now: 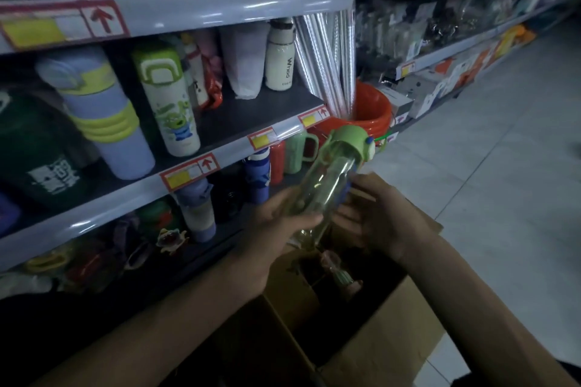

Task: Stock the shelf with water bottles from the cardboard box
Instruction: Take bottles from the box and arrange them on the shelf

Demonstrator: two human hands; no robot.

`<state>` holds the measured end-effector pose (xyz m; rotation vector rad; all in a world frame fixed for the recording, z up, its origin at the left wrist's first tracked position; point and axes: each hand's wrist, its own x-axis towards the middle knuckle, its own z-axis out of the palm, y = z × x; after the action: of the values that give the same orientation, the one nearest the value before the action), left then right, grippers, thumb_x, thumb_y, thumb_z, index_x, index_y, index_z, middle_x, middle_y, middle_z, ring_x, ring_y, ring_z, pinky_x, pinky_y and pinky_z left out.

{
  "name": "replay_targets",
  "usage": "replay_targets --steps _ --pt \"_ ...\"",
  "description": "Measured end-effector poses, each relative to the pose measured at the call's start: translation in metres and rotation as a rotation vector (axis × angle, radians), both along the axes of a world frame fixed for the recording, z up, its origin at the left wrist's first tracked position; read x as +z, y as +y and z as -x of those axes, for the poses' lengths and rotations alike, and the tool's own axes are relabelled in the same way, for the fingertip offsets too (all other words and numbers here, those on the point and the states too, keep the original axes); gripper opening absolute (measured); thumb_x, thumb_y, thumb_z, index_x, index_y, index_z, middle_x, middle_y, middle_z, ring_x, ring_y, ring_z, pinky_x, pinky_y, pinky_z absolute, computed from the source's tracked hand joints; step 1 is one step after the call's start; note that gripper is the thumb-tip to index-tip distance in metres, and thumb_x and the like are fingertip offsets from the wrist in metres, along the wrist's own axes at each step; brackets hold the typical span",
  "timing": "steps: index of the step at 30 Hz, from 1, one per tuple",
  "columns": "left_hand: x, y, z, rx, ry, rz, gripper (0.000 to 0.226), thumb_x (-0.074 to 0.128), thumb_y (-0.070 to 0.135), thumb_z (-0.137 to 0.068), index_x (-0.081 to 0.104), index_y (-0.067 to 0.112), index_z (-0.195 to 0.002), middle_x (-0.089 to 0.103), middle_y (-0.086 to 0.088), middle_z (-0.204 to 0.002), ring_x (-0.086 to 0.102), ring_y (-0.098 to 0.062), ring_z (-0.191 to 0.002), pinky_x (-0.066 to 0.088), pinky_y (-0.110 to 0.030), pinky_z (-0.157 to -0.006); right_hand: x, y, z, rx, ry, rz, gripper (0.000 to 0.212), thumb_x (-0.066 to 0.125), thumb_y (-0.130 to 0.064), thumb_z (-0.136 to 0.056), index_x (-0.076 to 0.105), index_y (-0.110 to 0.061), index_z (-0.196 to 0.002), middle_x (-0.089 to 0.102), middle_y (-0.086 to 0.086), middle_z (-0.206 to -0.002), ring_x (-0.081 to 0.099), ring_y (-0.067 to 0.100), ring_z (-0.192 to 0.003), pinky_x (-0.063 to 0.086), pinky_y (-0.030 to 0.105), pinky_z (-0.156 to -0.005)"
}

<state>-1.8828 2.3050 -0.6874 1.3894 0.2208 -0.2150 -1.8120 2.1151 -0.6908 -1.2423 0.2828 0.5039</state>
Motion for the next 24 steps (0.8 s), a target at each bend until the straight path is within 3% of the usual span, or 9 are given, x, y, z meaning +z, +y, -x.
replay_targets --steps 2,5,7,11,15,18,20,22,24 --pt "-0.007 0.000 -0.001 -0.009 -0.063 -0.139 0.045 0.081 0.015 -0.083 0.067 0.045 -0.114 0.074 0.018 -0.108 0.070 0.000 -0.099 0.054 -0.024 -0.081 0.001 0.005 -0.002 -0.003 -0.050 0.000 0.055 0.082 -0.043 -0.076 0.067 -0.013 -0.120 0.076 0.009 -0.112 0.072 0.027 -0.104 0.060 0.043 -0.092" --pt "-0.023 0.000 -0.005 -0.045 -0.168 -0.342 0.077 0.087 0.023 -0.076 0.050 0.049 -0.138 0.061 0.017 -0.130 0.061 0.001 -0.115 0.055 -0.029 -0.095 -0.009 0.013 -0.006 -0.046 -0.049 0.009 0.082 0.093 -0.049 -0.061 0.064 -0.015 -0.129 0.076 0.010 -0.118 0.073 0.030 -0.110 0.056 0.049 -0.100" --pt "-0.028 0.000 -0.008 -0.084 -0.262 -0.471 0.086 0.089 0.031 -0.074 0.042 0.053 -0.143 0.050 0.020 -0.137 0.055 0.001 -0.122 0.057 -0.027 -0.094 -0.012 0.016 -0.007 -0.086 -0.033 -0.056 0.079 0.092 -0.043 -0.063 0.061 -0.015 -0.130 0.076 0.009 -0.116 0.073 0.031 -0.109 0.055 0.049 -0.100" --pt "-0.010 0.003 -0.003 -0.034 -0.457 -0.627 0.073 0.079 0.057 -0.074 0.045 0.051 -0.138 0.043 0.028 -0.126 0.048 0.013 -0.114 0.052 -0.010 -0.082 -0.008 0.021 -0.012 -0.060 -0.067 -0.218 0.072 0.079 -0.023 -0.072 0.057 -0.007 -0.138 0.072 0.014 -0.119 0.067 0.034 -0.114 0.055 0.045 -0.096" --pt "-0.007 0.011 -0.024 -0.030 -0.187 -0.412 0.052 0.059 0.069 -0.086 0.055 0.043 -0.131 0.063 0.019 -0.110 0.063 0.009 -0.090 0.049 -0.013 -0.066 -0.005 0.028 -0.012 0.042 -0.141 -0.357 0.072 0.065 -0.012 -0.082 0.041 -0.001 -0.149 0.049 0.030 -0.147 0.047 0.049 -0.136 0.030 0.061 -0.118" --pt "-0.023 0.018 -0.034 -0.173 0.011 -0.078 0.047 0.047 0.037 -0.105 0.056 0.007 -0.141 0.068 -0.008 -0.128 0.068 -0.018 -0.096 0.049 -0.011 -0.056 -0.009 0.030 -0.012 0.099 -0.180 -0.420 0.072 0.060 -0.010 -0.085 0.033 0.001 -0.151 0.040 0.035 -0.143 0.042 0.050 -0.136 0.023 0.069 -0.118" --pt "-0.017 0.017 -0.033 -0.197 0.100 0.016 0.046 0.062 0.043 -0.095 0.068 0.014 -0.130 0.069 -0.014 -0.129 0.067 -0.034 -0.115 0.058 -0.022 -0.077 -0.004 0.030 -0.010 0.125 -0.191 -0.437 0.070 0.058 -0.011 -0.084 0.033 0.004 -0.149 0.041 0.028 -0.138 0.045 0.044 -0.126 0.029 0.063 -0.117" --pt "-0.007 0.014 -0.020 -0.212 0.175 0.027 0.049 0.073 0.062 -0.078 0.077 0.024 -0.110 0.076 -0.010 -0.114 0.071 -0.032 -0.110 0.056 -0.046 -0.097 0.000 0.027 -0.010 0.168 -0.207 -0.442 0.066 0.054 -0.013 -0.086 0.035 0.006 -0.146 0.041 0.030 -0.137 0.047 0.045 -0.123 0.037 0.059 -0.111" --pt "-0.009 0.018 -0.009 -0.178 0.094 -0.060 0.058 0.071 0.068 -0.071 0.075 0.023 -0.108 0.077 -0.008 -0.107 0.073 -0.029 -0.103 0.055 -0.052 -0.099 0.001 0.025 -0.010 0.191 -0.234 -0.400 0.069 0.058 -0.015 -0.087 0.034 0.003 -0.150 0.041 0.034 -0.148 0.043 0.054 -0.134 0.035 0.063 -0.114"
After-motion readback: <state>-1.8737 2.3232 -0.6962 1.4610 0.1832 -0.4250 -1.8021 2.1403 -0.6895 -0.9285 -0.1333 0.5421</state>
